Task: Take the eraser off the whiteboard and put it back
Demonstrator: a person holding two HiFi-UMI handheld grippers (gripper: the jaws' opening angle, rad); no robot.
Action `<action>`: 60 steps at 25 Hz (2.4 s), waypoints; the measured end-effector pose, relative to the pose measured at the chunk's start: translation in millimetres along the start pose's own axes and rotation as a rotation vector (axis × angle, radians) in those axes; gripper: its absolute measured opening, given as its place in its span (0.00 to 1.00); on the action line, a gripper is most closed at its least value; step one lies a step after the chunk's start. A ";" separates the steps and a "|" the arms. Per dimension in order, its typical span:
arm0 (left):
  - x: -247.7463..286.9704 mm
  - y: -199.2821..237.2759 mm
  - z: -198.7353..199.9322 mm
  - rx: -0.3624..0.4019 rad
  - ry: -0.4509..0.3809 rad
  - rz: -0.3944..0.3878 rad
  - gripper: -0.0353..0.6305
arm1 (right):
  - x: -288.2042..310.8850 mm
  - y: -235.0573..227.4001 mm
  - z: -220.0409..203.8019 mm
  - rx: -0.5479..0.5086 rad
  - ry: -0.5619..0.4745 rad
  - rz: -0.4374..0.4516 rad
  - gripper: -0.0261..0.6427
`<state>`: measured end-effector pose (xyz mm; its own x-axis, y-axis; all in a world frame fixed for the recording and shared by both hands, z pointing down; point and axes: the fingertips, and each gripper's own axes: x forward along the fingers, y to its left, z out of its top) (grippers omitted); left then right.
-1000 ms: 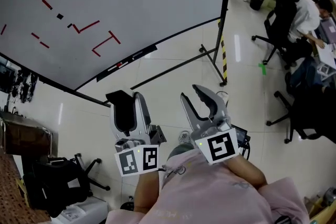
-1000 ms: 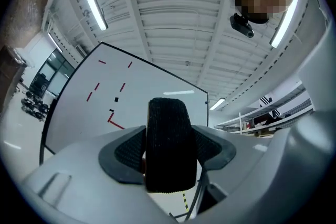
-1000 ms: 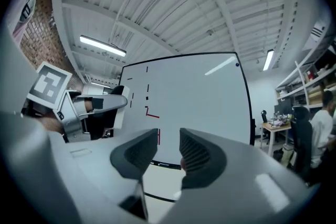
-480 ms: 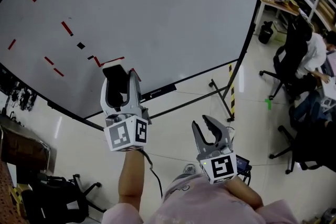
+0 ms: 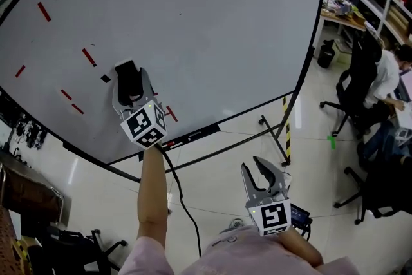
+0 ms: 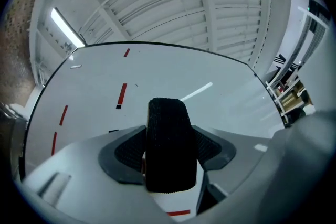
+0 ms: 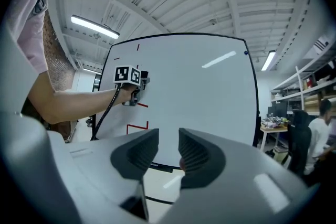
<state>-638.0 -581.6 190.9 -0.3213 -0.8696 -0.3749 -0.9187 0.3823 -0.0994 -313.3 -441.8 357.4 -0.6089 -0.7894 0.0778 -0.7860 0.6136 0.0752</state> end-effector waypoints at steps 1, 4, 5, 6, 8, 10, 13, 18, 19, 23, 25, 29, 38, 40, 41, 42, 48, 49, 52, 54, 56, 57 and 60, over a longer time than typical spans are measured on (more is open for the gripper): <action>3.8 1.2 -3.1 0.024 -0.011 0.009 0.46 | 1.1 -2.4 -0.9 -0.003 0.002 -0.004 0.22; 11.6 1.0 -13.5 0.098 -0.027 0.012 0.46 | 4.7 -9.0 -4.4 0.009 0.015 -0.013 0.22; 13.0 1.7 -18.2 0.107 -0.022 0.013 0.46 | 5.2 -10.3 -4.4 0.017 0.018 -0.015 0.22; 13.9 2.8 -23.0 0.107 -0.015 0.014 0.46 | 5.4 -11.4 -4.6 0.021 0.020 -0.016 0.22; 15.3 4.9 -29.3 0.095 -0.015 0.014 0.46 | 6.0 -13.8 -6.4 0.017 0.023 -0.018 0.22; 16.9 6.0 -29.8 0.090 -0.037 0.009 0.46 | 7.3 -16.0 -8.7 0.016 0.028 -0.020 0.22; 18.2 5.6 -29.6 0.091 -0.055 0.001 0.47 | 6.8 -18.6 -10.2 0.030 0.035 -0.024 0.22; 15.7 5.9 -30.5 0.101 -0.021 0.003 0.46 | -0.1 -19.4 -13.3 0.012 0.049 -0.025 0.22; 13.7 5.5 -29.7 0.107 -0.017 0.003 0.46 | -2.5 -19.4 -13.9 0.011 0.049 -0.025 0.22; -8.4 2.7 -17.9 0.087 -0.053 -0.003 0.46 | -17.3 -18.7 -11.8 0.009 0.041 -0.036 0.22; -25.4 1.2 -8.3 0.054 -0.072 -0.008 0.44 | -27.3 -18.6 -11.3 0.007 0.038 -0.040 0.22; -65.5 -3.5 18.4 0.038 -0.100 -0.021 0.43 | -54.8 -14.6 -9.6 0.002 0.018 -0.030 0.22; -181.1 -25.2 97.5 -0.033 -0.169 -0.040 0.42 | -153.1 -2.4 -14.2 0.004 -0.037 0.001 0.22; -211.7 -38.7 112.8 -0.043 -0.177 -0.054 0.42 | -178.9 -2.5 -15.5 0.008 -0.046 0.007 0.22; -229.2 -46.2 119.9 -0.048 -0.180 -0.060 0.42 | -193.4 -2.4 -16.6 0.010 -0.051 0.014 0.22; -247.9 -54.5 126.5 -0.053 -0.182 -0.066 0.41 | -208.6 -1.8 -18.2 0.012 -0.057 0.025 0.22; -367.4 -129.1 153.2 -0.068 -0.148 -0.139 0.23 | -305.9 -1.4 -31.8 0.038 -0.067 0.101 0.22; -388.0 -141.7 156.1 -0.073 -0.134 -0.154 0.23 | -322.5 -1.8 -34.9 0.039 -0.068 0.112 0.22; -450.0 -168.5 164.9 -0.091 -0.098 -0.167 0.23 | -373.2 -2.0 -42.8 0.049 -0.067 0.142 0.22; -490.4 -179.1 170.8 -0.108 -0.079 -0.149 0.23 | -405.6 -3.7 -47.7 0.061 -0.065 0.156 0.22; -530.3 -187.2 174.8 -0.121 -0.056 -0.127 0.23 | -436.8 -3.6 -52.0 0.064 -0.068 0.178 0.22; -549.0 -191.5 175.9 -0.124 -0.043 -0.120 0.23 | -451.8 -2.5 -53.4 0.062 -0.071 0.192 0.22; -593.9 -207.6 179.3 -0.123 -0.010 -0.121 0.17 | -489.9 1.6 -53.2 0.061 -0.086 0.228 0.22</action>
<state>-215.2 -88.5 268.9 -0.2053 -0.9036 -0.3759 -0.9718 0.2336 -0.0307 -10.6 -53.2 372.2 -0.7762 -0.6305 0.0008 -0.6305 0.7762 0.0049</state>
